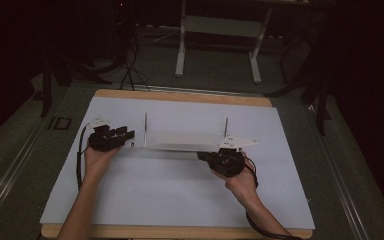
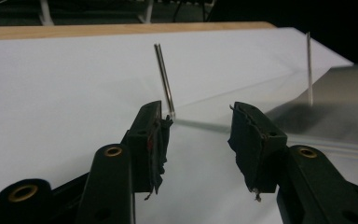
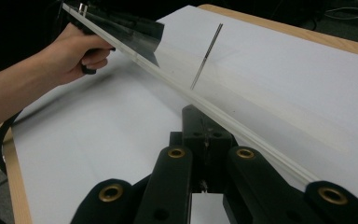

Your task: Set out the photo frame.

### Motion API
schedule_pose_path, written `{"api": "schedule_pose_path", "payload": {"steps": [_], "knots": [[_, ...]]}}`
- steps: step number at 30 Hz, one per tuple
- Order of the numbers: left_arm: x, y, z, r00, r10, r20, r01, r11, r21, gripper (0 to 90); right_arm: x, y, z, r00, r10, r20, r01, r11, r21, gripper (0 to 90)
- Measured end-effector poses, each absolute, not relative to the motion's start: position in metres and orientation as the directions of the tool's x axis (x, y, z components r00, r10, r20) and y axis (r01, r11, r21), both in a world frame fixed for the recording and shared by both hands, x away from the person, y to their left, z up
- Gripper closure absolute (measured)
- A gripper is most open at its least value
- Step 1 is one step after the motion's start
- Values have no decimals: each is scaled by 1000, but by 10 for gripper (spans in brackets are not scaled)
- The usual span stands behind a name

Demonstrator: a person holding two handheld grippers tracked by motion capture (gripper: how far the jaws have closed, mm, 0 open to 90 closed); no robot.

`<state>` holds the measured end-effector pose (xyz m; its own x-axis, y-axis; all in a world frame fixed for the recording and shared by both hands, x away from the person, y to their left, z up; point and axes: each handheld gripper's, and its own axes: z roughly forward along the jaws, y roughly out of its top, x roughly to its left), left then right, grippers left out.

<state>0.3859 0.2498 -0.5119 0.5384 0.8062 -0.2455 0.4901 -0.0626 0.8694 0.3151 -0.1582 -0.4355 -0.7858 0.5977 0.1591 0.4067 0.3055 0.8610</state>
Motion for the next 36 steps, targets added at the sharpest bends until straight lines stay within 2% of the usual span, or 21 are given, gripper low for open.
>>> {"api": "schedule_pose_path", "payload": {"steps": [15,21,30,36], "knots": [[376,245,-512,596,781,-186,454,-136,880,527,324,-157,-428,-778,605,167,409,287,866,900],[374,239,-508,640,753,-154,407,-161,899,505,328,-157,-425,-778,606,167,408,285,867,900],[371,218,-490,689,724,-24,292,-247,924,425,334,-158,-421,-779,601,178,411,276,869,900],[376,206,-487,701,713,3,265,-265,927,405,337,-158,-418,-775,607,175,411,273,870,900]]}}
